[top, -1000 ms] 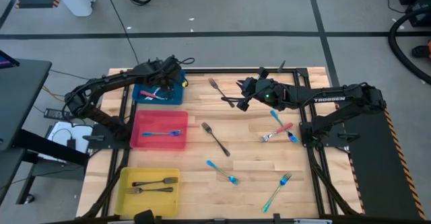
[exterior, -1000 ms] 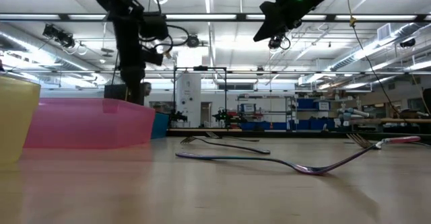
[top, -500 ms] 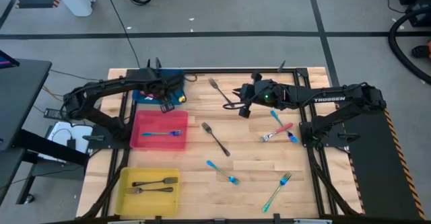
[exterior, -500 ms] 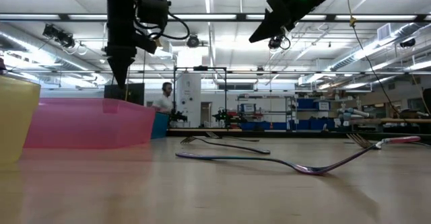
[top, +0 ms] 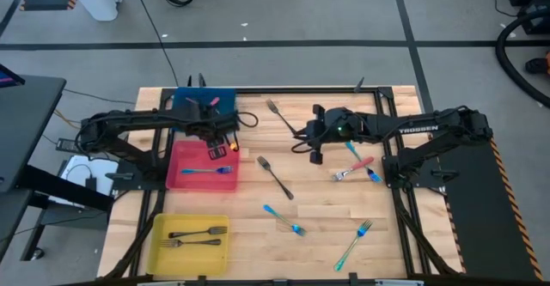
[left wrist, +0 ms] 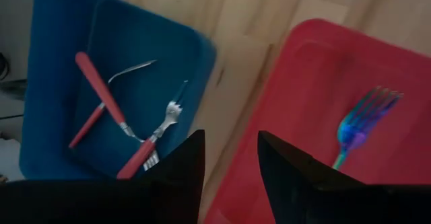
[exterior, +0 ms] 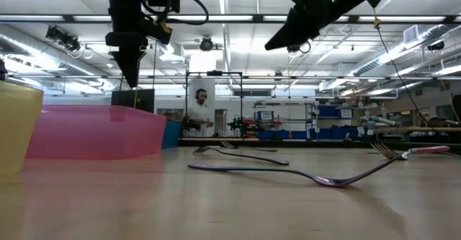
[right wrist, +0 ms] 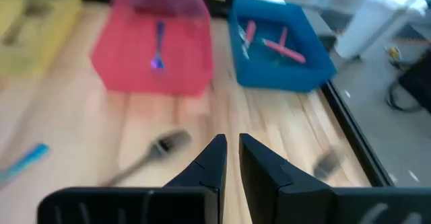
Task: Sort silverware by color (type)
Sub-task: Put the bottom right light blue fork into the red bin
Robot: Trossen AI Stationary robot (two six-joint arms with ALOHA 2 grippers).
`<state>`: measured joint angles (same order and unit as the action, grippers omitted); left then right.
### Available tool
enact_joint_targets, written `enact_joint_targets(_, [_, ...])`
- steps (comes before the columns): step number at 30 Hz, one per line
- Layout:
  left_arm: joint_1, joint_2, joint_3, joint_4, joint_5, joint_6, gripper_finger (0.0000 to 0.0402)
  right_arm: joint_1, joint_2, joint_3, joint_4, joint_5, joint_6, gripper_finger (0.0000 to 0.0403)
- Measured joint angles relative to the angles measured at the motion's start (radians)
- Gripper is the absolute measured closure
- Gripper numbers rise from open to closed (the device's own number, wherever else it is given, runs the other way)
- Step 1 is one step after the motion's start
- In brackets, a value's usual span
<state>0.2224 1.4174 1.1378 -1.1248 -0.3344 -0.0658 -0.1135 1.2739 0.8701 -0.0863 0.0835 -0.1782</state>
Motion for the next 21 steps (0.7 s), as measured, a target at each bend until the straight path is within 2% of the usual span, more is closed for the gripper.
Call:
enact_joint_targets(6, [-0.113,-0.009,0.0,-0.022,0.0,-0.045,0.0265,0.049,0.0,0.0,0.049,-0.011,0.016,0.0353])
enact_joint_targets(11, [-0.209,-0.02,0.0,-0.012,-0.001,-0.089,0.0265,0.087,0.0,0.0,0.049,-0.044,0.093,0.0354])
enact_joint_targets(21, [-0.37,-0.019,-0.001,0.073,-0.001,-0.16,0.0265,0.206,0.0,0.0,0.048,-0.027,0.251,0.0353])
